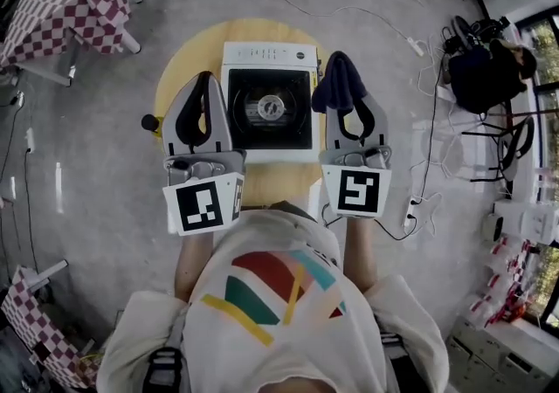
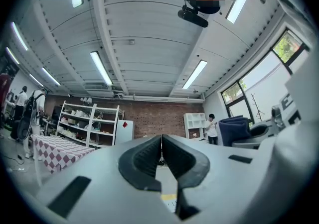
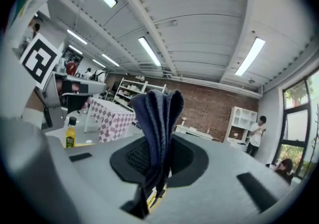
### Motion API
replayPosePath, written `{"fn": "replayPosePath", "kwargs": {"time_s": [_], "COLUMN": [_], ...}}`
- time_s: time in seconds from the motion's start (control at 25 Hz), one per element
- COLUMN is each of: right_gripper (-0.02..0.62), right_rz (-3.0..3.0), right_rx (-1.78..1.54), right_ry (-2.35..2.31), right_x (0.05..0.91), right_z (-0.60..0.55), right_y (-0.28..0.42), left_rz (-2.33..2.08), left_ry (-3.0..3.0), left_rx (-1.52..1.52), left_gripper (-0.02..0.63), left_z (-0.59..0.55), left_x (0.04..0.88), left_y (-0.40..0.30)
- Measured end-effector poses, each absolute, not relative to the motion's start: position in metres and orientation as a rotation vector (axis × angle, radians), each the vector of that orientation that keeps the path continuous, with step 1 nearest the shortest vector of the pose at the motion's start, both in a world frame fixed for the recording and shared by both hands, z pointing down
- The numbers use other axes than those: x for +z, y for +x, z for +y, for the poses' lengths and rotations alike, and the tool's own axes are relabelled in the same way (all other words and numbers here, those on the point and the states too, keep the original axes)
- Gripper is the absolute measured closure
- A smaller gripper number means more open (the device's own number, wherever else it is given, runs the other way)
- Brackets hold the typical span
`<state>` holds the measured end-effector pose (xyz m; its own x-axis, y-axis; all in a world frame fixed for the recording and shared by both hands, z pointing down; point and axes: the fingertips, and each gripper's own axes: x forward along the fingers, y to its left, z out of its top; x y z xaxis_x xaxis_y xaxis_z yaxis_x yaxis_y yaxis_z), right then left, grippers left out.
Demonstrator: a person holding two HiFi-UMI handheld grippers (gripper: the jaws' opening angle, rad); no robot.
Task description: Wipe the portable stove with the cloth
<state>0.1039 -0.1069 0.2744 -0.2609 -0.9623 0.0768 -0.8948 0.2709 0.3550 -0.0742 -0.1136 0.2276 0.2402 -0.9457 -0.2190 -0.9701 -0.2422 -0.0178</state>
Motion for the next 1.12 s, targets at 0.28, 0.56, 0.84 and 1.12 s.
{"fn": "replayPosePath", "kwargs": {"time_s": [0.28,0.56,0.84,1.12], "right_gripper": [0.562,0.563,0.562,0.563], "right_rz": [-2.282,-2.303,-2.289,-2.275], "right_rx": [-0.233,-0.190,-0.209,-0.205], "right_ry": [1.868,1.874,1.880,1.896], "right_x": [0.288,0.290,0.289,0.288], "right_z": [-0.069,-0.056,-0.056,-0.057], "right_y": [0.113,0.116,0.118,0.121], "left_rz": [1.825,1.828,1.799,1.788], "left_ry": [-2.343,-2.359,-2.363,-2.353], "left_rx": [0.268,0.247,0.254,0.267], "left_gripper": [0.600,0.600,0.600,0.600], "left_z": [-0.103,-0.097,-0.100,-0.100], "left_x": [0.221,0.229,0.226,0.223], "left_y": [-0.067,-0.062,-0.057,-0.058]}}
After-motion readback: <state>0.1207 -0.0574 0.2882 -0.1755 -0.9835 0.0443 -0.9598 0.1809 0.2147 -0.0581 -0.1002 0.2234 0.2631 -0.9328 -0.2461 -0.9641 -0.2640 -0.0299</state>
